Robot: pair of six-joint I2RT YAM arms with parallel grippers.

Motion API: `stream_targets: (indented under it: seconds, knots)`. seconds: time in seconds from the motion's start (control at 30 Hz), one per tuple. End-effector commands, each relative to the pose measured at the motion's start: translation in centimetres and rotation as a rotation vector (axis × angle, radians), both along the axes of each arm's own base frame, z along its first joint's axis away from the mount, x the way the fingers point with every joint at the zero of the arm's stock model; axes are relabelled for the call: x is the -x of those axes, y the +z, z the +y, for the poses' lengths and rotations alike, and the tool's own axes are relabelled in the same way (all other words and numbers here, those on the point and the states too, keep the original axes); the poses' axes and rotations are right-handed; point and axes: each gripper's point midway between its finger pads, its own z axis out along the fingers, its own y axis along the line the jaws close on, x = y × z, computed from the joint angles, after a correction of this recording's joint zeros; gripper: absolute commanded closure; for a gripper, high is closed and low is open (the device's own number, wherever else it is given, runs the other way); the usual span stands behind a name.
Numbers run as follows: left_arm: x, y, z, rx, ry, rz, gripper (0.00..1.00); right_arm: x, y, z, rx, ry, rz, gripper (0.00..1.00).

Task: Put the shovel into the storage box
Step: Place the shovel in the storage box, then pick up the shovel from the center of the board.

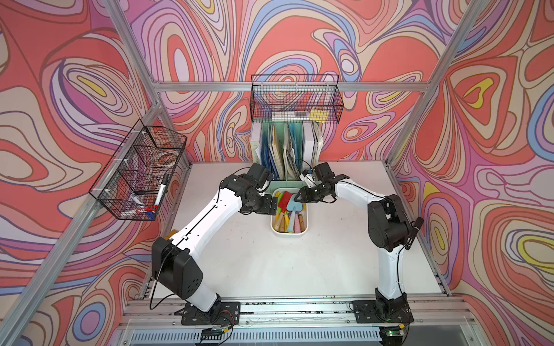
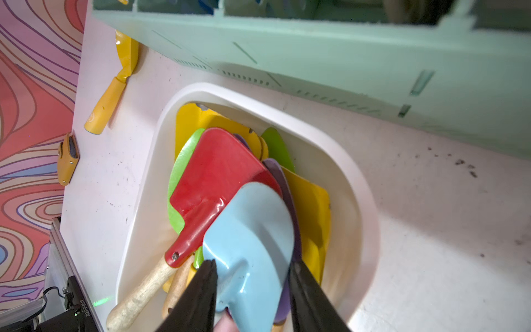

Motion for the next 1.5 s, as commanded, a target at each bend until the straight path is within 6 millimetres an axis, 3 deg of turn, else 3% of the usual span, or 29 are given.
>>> stream_targets:
  seconds: [0.0,0.33,0.7,0.9,1.1,1.47]
  knots:
    - [-0.4,-0.1,2.5,-0.074,0.055,0.018,0.04,-0.4,3.0,-0.5,0.023,-0.008,-0.065,0.57]
    - [-1.5,-4.4,10.9,-0.155,0.256,0.180,0.02,0.4,7.4,-1.5,0.042,-0.007,-0.143,0.57]
    - [-3.3,-9.0,15.3,-0.184,0.318,0.346,0.03,2.6,11.5,-2.6,0.032,-0.010,-0.219,0.57]
    - [-5.7,-10.7,18.1,-0.207,0.310,0.387,0.03,3.8,11.8,-3.3,0.037,-0.023,-0.235,0.57]
    - [-7.2,-12.9,19.1,-0.232,0.225,0.439,0.03,4.4,11.0,-3.6,0.048,-0.025,-0.218,0.57]
    - [-8.2,-15.3,20.9,-0.246,0.188,0.473,0.03,4.8,10.3,-4.0,0.058,-0.042,-0.198,0.57]
